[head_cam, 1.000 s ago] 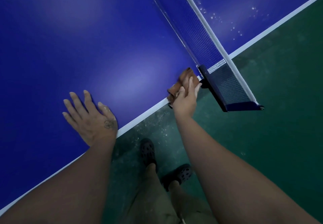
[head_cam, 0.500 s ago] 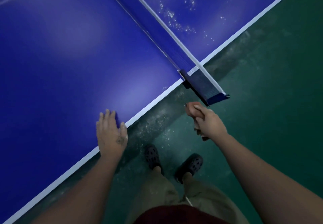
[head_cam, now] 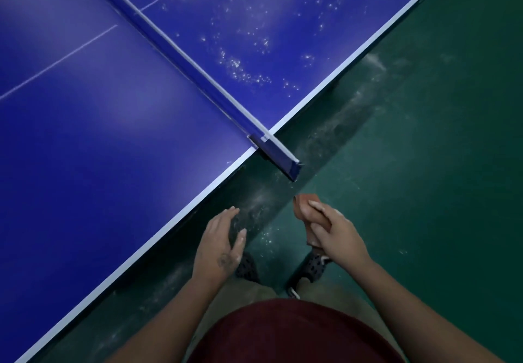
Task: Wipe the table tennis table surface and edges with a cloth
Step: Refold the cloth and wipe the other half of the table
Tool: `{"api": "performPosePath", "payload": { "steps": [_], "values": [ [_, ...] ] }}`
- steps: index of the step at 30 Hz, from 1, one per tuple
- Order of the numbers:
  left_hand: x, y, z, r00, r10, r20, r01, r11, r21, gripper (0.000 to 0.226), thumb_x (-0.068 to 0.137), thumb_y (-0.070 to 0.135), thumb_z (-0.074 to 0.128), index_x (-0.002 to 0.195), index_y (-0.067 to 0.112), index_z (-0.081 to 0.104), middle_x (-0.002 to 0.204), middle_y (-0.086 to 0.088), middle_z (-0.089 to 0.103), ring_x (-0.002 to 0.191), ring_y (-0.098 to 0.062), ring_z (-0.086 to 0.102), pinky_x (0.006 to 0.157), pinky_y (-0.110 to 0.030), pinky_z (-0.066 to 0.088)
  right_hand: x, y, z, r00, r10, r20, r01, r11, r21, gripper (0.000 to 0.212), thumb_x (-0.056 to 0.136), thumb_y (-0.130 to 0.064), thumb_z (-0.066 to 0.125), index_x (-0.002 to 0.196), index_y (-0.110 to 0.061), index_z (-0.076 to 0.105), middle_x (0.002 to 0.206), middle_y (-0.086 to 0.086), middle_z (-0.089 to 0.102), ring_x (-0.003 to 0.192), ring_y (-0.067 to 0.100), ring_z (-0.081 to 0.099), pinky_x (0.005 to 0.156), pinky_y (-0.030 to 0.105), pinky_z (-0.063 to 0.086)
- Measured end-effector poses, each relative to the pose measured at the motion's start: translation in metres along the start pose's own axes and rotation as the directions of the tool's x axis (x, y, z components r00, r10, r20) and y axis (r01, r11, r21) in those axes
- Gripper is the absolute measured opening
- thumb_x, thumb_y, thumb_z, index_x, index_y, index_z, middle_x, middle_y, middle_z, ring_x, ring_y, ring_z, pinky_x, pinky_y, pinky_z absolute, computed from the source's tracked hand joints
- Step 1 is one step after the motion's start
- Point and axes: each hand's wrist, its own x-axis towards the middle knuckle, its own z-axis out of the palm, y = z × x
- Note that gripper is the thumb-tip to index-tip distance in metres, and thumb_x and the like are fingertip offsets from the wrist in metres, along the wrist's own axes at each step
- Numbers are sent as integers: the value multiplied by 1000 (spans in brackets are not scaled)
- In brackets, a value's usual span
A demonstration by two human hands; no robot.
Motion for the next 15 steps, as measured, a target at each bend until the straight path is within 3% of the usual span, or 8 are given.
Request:
{"api": "performPosePath", "payload": {
  "steps": [5, 9, 12, 15],
  "values": [
    [7, 66, 24, 1000, -8, -4, 8, 999, -34, 57, 106, 37, 69, 159, 23, 51, 151, 16, 49, 143, -6, 46, 117, -32, 40, -6, 22, -57, 1000, -12, -11, 14, 988, 153, 57, 99, -17, 67, 146, -47, 59, 144, -18, 60, 117, -3, 58, 84, 0, 42],
    [16, 115, 51, 996, -41, -79, 36, 997, -62, 58, 104, 40, 71, 157, 25, 53, 148, 15, 54, 134, -1, 51, 109, -20, 39, -2, 40, -97, 999, -46, -6, 46, 971, 233, 54, 100, -12, 67, 145, -41, 61, 144, -13, 62, 105, -15, 62, 77, 0, 45],
    [24, 147, 70, 991, -52, -121, 36, 990, -133, 55, 103, 36, 73, 154, 26, 55, 149, 13, 57, 137, -3, 54, 116, -29, 45, 3, 48, -124, 998, -57, 4, 54, 959, 279, 52, 100, -11, 66, 143, -41, 62, 139, -10, 64, 96, -19, 63, 68, 5, 50],
    [29, 173, 82, 989, -39, -139, 15, 985, -170, 53, 103, 35, 74, 153, 28, 57, 146, 16, 60, 135, 3, 55, 117, -35, 49, 11, 51, -149, 996, -89, -8, 88, 952, 293, 51, 100, -16, 69, 142, -43, 62, 141, -15, 63, 106, -20, 60, 77, 3, 48]
  ]
}}
